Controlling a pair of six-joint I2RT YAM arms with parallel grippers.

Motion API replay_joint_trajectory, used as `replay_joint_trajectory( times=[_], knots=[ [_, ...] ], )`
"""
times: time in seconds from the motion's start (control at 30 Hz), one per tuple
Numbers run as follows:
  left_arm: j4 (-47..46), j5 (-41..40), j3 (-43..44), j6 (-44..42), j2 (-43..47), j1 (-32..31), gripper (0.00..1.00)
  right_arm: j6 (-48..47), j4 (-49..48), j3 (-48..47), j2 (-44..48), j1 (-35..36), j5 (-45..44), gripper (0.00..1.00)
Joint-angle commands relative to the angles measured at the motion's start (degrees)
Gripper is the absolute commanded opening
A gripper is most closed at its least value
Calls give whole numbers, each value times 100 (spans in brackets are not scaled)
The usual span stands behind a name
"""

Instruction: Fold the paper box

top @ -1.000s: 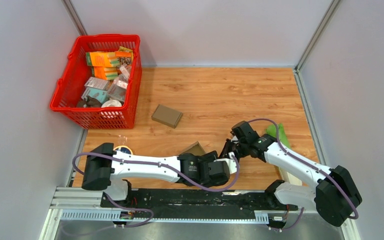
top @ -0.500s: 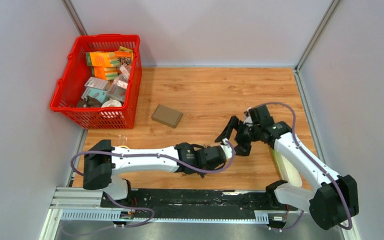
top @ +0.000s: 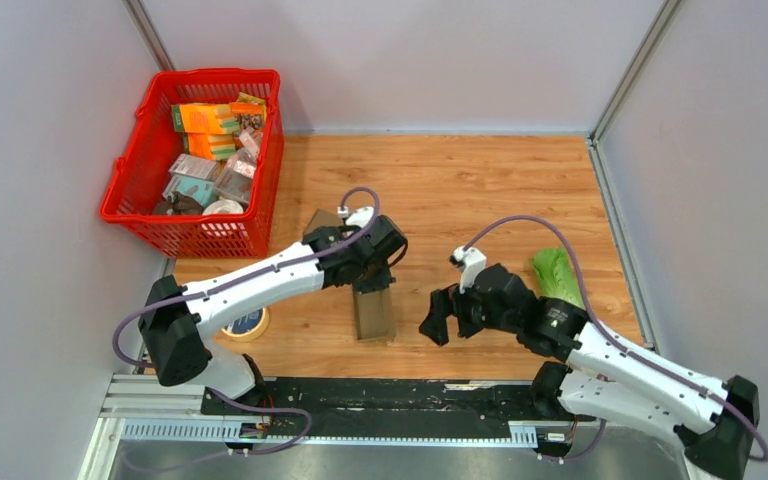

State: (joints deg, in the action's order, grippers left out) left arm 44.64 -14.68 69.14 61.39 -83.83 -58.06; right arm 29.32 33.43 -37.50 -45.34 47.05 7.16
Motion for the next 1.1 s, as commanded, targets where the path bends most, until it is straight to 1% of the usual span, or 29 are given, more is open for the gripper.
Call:
replay_joint_trajectory(
  times=[0.0, 0.03, 0.07, 0.1, 0.13, 0.17, 0.2, 0.23, 0.3, 0.33, 0.37, 0.4, 0.43, 0.47, 0.6, 0.67, 0.7, 0.77, 0.8, 0.83, 0.9, 1.0, 1.07],
  knots=[
    [2247, -588, 1090, 2315, -273, 295, 0, -672, -1181, 32, 61, 1647, -2162, 100],
    [2572, -719, 1493, 2482, -387, 313, 0, -778, -1285, 49, -61, 1859, -2601, 100],
    [2811, -721, 1679, 2588, -501, 313, 0, -883, -1382, 75, -149, 2165, -2701, 100],
    [3213, -738, 1847, 2633, -703, 313, 0, -936, -1479, 111, -246, 2290, -2815, 100],
    [3400, -704, 2109, 2711, -792, 322, 0, -1015, -1619, 102, -465, 2370, -2895, 100],
    [3472, -660, 2173, 2703, -914, 331, 0, -1033, -1707, 111, -580, 2492, -2930, 99],
    [3464, -590, 2226, 2651, -968, 339, 0, -1016, -1778, 120, -685, 2511, -2974, 99],
    [3472, -441, 2209, 2685, -986, 366, 0, -1086, -1979, 154, -904, 2511, -2827, 98],
    [2973, -369, 2051, 2494, -881, 375, 0, -1253, -2217, 199, -1099, 2651, -2799, 98],
    [2841, -317, 1920, 2405, -837, 401, 0, -1323, -2296, 147, -1274, 2704, -2955, 95],
    [2900, -282, 1892, 2448, -810, 418, 0, -1332, -2306, 111, -1336, 2809, -3192, 94],
    [2927, -264, 1883, 2492, -810, 419, 0, -1237, -2254, 76, -1415, 2827, -3560, 92],
    [2901, -168, 1796, 2545, -784, 419, 0, -1105, -2184, -55, -1486, 2836, -4103, 87],
    [2849, -97, 1743, 2597, -749, 427, 0, -1078, -2218, -82, -1617, 2828, -4134, 85],
    [2716, 35, 1515, 2747, -617, 445, 0, -1156, -2796, 102, -1715, 2880, -3934, 76],
    [2655, 114, 1418, 2782, -582, 462, 0, -1375, -2938, 250, -1645, 2907, -3697, 75],
    [2603, 140, 1383, 2748, -573, 471, 0, -1463, -3156, 339, -1566, 2933, -3452, 79],
    [2541, 351, 1312, 2721, -573, 480, 0, -1657, -3290, 550, -1417, 2968, -3274, 84],
    [2480, 421, 1295, 2712, -582, 480, 0, -1832, -3490, 620, -1268, 2977, -3186, 85],
    [2436, 613, 1242, 2677, -573, 480, 0, -1920, -3510, 621, -1232, 2977, -3072, 87],
    [2374, 729, 1285, 2607, -643, 489, 0, -2070, -3658, 621, -1223, 2977, -2993, 90],
    [2611, 616, 1610, 2317, -783, 489, 0, -2281, -3537, 419, -1477, 2977, -2808, 89],
    [2585, 650, 1690, 2071, -828, 498, 0, -2439, -3519, 383, -1487, 2951, -2458, 89]
  ],
)
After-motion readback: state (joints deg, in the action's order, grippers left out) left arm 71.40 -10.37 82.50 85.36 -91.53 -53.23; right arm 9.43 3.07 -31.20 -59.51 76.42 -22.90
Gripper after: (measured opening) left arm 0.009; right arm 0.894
